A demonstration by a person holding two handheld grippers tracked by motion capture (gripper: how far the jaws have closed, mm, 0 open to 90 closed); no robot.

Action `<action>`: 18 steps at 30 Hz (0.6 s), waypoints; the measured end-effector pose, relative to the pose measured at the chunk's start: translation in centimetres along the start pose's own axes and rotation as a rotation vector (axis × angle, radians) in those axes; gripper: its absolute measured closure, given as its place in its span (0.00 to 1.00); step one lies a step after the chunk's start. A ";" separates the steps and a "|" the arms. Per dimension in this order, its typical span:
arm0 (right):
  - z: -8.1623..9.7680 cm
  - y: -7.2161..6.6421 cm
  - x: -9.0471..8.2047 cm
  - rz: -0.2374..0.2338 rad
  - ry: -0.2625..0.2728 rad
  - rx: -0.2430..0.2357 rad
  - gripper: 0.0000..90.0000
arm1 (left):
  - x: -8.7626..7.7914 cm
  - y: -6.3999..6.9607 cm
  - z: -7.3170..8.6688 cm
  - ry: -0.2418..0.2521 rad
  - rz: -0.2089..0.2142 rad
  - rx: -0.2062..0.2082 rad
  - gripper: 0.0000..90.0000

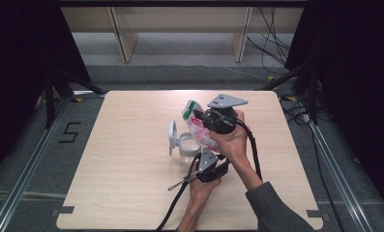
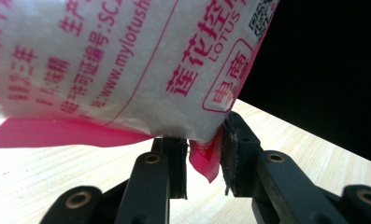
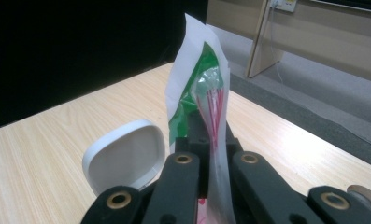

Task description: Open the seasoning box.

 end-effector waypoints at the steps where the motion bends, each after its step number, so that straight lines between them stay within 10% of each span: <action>1: 0.1 -0.2 0.0 0.005 -0.007 0.028 1.00 | 0.0 0.0 0.0 -0.003 0.002 0.007 0.81; 18: 0.3 -0.2 0.8 0.032 0.001 -0.007 1.00 | 0.1 0.2 -0.1 0.014 0.012 -0.008 0.81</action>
Point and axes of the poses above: each handheld gripper's, and its own axes: x roughly forward along the jaws, z roughly out of its underside, y roughly to its right, the point moved 7 cm from there along x, roughly forward along the jaws, and after that the axes turned 11 degrees about x, right-handed, at the moved point
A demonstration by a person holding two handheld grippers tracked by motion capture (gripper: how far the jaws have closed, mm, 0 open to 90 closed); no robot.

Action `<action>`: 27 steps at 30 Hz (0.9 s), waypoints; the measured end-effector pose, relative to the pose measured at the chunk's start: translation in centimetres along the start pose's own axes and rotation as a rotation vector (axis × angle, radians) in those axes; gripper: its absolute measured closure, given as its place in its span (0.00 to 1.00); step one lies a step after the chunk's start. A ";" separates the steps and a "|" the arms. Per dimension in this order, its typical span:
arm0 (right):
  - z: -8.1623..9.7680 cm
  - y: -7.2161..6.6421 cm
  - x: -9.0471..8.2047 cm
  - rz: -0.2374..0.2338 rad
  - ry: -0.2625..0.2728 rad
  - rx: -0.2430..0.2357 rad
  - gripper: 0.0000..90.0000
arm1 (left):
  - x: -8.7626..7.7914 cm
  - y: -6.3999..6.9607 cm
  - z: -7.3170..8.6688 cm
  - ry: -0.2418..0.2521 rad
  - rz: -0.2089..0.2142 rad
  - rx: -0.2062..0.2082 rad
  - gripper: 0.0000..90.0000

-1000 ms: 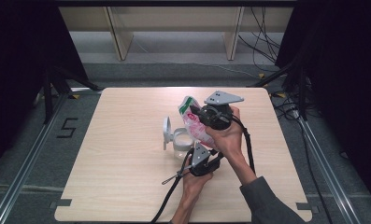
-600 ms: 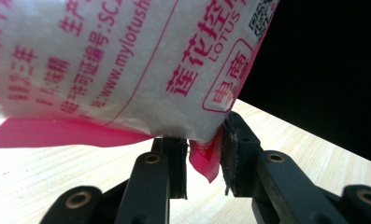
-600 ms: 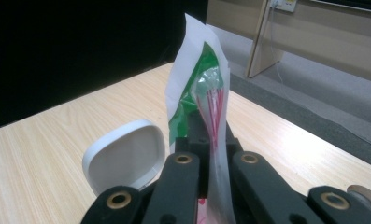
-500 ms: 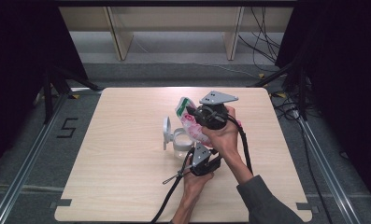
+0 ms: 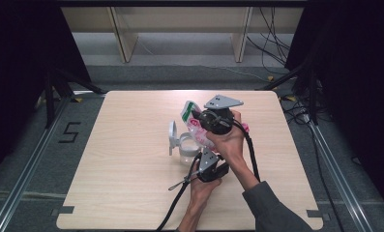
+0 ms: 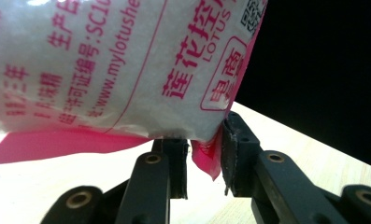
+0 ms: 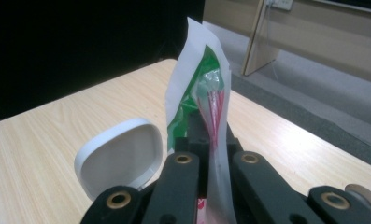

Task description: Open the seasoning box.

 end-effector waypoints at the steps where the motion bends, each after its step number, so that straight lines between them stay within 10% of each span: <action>1: 0.2 -0.3 -0.1 -0.006 -0.016 0.014 1.00 | 0.0 0.0 0.0 -0.002 0.002 0.002 0.81; 27: 0.6 -1.2 1.0 -0.012 -0.034 -0.030 1.00 | -0.1 -0.1 0.0 0.013 0.005 -0.008 0.82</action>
Point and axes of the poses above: each handheld gripper's, and its own axes: x roughly forward along the jaws, z roughly out of its underside, y roughly to its right, the point moved 7 cm from there along x, roughly forward along the jaws, and after that the axes turned 11 degrees about x, right-handed, at the moved point
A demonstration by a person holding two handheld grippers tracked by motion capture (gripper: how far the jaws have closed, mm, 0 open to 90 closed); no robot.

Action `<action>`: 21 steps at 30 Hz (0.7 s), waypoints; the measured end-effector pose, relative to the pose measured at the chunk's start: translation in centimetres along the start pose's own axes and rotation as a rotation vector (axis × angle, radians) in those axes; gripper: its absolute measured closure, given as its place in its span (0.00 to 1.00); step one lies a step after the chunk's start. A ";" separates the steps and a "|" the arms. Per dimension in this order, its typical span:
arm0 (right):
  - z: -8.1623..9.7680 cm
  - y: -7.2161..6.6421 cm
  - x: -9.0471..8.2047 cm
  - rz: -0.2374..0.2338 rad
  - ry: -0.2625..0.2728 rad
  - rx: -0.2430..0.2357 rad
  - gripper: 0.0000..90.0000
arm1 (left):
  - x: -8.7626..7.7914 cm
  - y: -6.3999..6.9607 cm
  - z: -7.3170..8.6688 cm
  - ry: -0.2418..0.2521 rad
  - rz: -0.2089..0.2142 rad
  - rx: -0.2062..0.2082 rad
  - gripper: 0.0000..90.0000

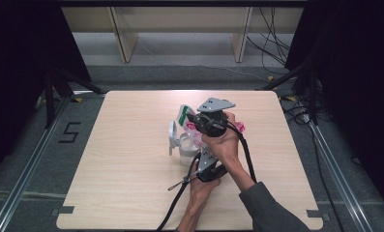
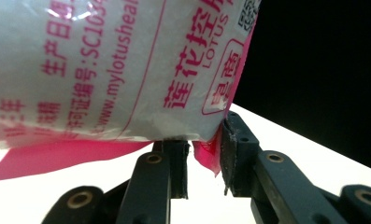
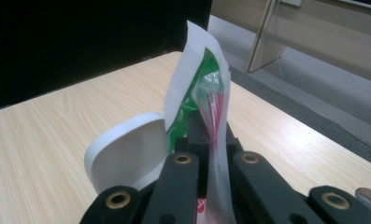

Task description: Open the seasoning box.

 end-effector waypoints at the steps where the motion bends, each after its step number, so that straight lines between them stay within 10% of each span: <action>1: 0.1 0.0 -0.1 0.000 -0.011 0.012 1.00 | 0.0 0.0 0.0 -0.002 0.000 0.001 0.82; 21: -0.2 0.0 -0.2 -0.013 0.001 0.000 1.00 | 0.0 0.0 -0.2 0.008 -0.008 0.000 0.82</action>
Point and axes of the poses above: each handheld gripper's, and its own axes: x roughly forward along the jaws, z roughly out of its underside, y roughly to its right, the point moved 7 cm from there along x, roughly forward along the jaws, and after that the axes turned 11 degrees about x, right-handed, at the moved point
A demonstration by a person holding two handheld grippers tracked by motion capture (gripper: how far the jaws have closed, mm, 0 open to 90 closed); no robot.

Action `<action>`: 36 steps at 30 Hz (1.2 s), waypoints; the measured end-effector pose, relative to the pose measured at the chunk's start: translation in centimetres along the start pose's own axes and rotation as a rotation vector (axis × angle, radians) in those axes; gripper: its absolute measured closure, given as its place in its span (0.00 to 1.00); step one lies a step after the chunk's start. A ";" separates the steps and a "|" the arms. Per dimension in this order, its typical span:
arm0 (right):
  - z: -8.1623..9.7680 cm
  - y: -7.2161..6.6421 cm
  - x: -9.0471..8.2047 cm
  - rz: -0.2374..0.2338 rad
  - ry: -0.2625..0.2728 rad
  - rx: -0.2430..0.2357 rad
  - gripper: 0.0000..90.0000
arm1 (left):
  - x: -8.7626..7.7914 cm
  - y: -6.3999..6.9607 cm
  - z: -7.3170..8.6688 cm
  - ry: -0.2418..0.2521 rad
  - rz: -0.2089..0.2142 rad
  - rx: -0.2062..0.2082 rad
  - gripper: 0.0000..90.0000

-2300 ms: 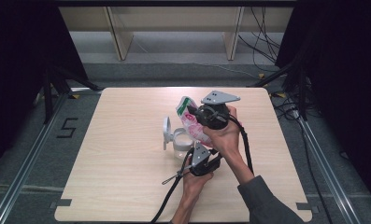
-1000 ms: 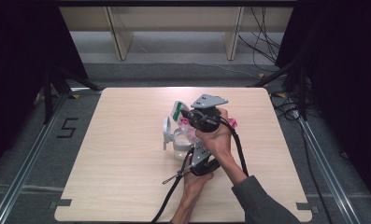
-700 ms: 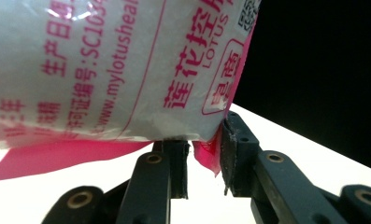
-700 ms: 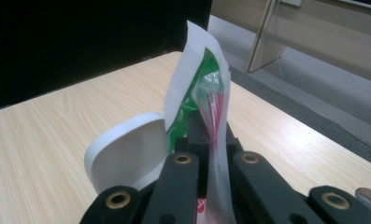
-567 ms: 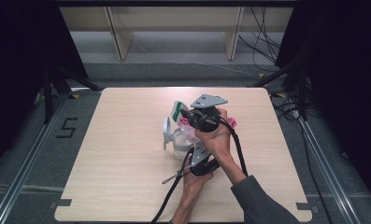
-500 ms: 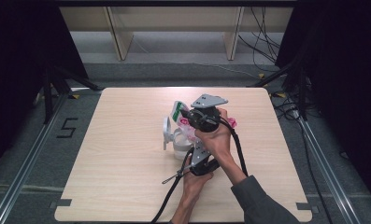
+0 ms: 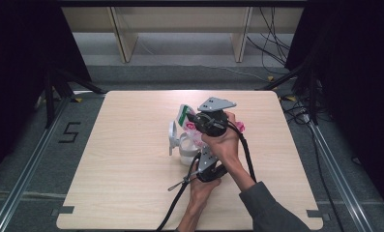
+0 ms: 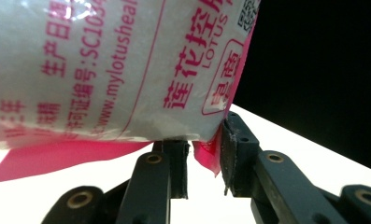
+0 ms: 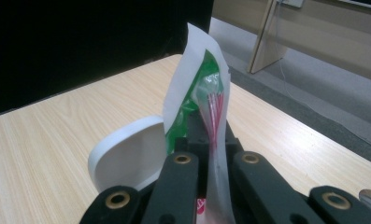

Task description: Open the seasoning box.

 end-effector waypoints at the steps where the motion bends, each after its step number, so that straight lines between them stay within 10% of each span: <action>1: -0.1 0.0 0.0 0.000 0.003 -0.001 1.00 | -0.1 -0.1 0.0 -0.011 -0.009 0.003 0.82; 36: 0.4 -0.5 0.6 -0.002 -0.014 0.002 1.00 | 0.0 -0.1 0.1 0.004 0.003 -0.025 0.81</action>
Point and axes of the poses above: each handheld gripper's, and its own axes: x roughly forward along the jaws, z roughly out of its underside, y roughly to its right, the point moved 7 cm from there along x, roughly forward along the jaws, and after that the axes turned 11 degrees about x, right-handed, at the moved point
